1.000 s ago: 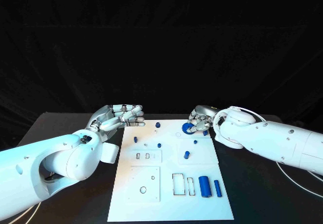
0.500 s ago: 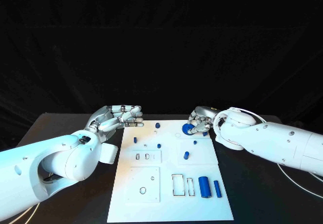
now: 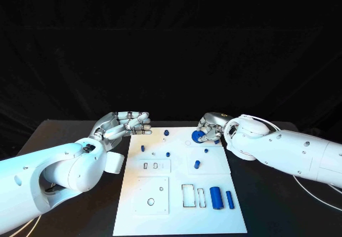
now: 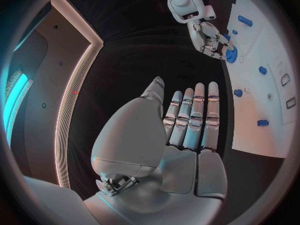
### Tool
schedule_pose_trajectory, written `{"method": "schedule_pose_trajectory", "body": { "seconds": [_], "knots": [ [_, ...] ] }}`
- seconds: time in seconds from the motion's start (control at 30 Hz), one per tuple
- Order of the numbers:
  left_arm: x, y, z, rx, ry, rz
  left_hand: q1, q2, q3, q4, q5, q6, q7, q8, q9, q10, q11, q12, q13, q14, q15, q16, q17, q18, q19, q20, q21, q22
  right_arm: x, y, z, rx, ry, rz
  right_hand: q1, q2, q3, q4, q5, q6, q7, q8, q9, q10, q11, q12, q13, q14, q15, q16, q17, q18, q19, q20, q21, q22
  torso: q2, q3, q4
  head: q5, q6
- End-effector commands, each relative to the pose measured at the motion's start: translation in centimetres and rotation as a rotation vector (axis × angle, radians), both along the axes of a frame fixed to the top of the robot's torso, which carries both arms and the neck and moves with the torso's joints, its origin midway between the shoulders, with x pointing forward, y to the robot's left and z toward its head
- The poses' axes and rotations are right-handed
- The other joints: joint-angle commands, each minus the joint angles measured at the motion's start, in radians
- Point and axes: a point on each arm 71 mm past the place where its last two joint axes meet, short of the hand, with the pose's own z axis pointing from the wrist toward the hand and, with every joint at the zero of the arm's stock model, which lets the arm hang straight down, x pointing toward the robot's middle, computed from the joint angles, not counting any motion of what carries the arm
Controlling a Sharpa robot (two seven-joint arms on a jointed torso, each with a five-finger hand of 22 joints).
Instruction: Assemble the parts on the task board
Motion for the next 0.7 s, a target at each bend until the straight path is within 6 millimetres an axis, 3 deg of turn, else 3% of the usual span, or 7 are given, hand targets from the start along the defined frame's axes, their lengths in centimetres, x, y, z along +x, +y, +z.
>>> {"method": "schedule_pose_trajectory", "body": {
  "seconds": [0.03, 0.23, 0.7],
  "knots": [
    [0.0, -0.1, 0.1, -0.008, -0.003, -0.019, 0.006, 0.001, -0.004, 0.000, 0.003, -0.004, 0.004, -0.004, -0.001, -0.002, 0.001, -0.004, -0.001, -0.008, 0.002, -0.005, 0.001, 0.011, 0.000, 0.000, 0.007, 0.001, -0.3, 0.4, 0.0, 0.005, -0.048, 0.017, -0.010, 0.007, 0.011, 0.004, 0.006, 0.011, 0.000, 0.003, 0.001, 0.008, -0.001, 0.005, 0.003, 0.090, 0.001, 0.004, 0.201, -0.018, 0.094, 0.002, 0.005, 0.249, 0.000, 0.0000, -0.0001, 0.002, 0.001],
    [0.0, -0.1, 0.1, -0.009, -0.005, -0.021, 0.010, 0.003, -0.002, -0.002, 0.003, -0.005, 0.004, -0.006, -0.001, -0.004, 0.001, -0.007, -0.001, -0.008, 0.002, -0.006, 0.002, 0.011, -0.001, 0.000, 0.008, 0.001, -1.0, 1.8, 0.9, 0.027, -0.113, 0.046, -0.021, 0.002, 0.034, 0.007, 0.034, 0.028, -0.006, 0.003, -0.001, 0.014, -0.007, 0.009, 0.008, 0.092, -0.004, 0.008, 0.209, -0.021, 0.101, -0.002, 0.012, 0.259, 0.000, -0.0008, 0.0003, 0.005, 0.001],
    [0.2, 0.1, 0.1, -0.010, -0.008, -0.018, 0.015, 0.006, 0.000, -0.005, 0.004, -0.006, 0.004, -0.007, -0.001, -0.005, 0.001, -0.008, -0.001, -0.009, 0.002, -0.008, 0.003, 0.011, -0.002, 0.000, 0.009, 0.002, -3.5, 8.2, 2.3, 0.005, -0.273, 0.219, -0.036, -0.021, 0.114, 0.008, 0.070, 0.047, -0.010, -0.010, -0.009, 0.019, -0.012, 0.008, 0.011, 0.094, -0.008, 0.013, 0.219, -0.022, 0.105, -0.008, 0.015, 0.263, 0.001, -0.0010, 0.0027, 0.010, -0.003]
  ]
}}
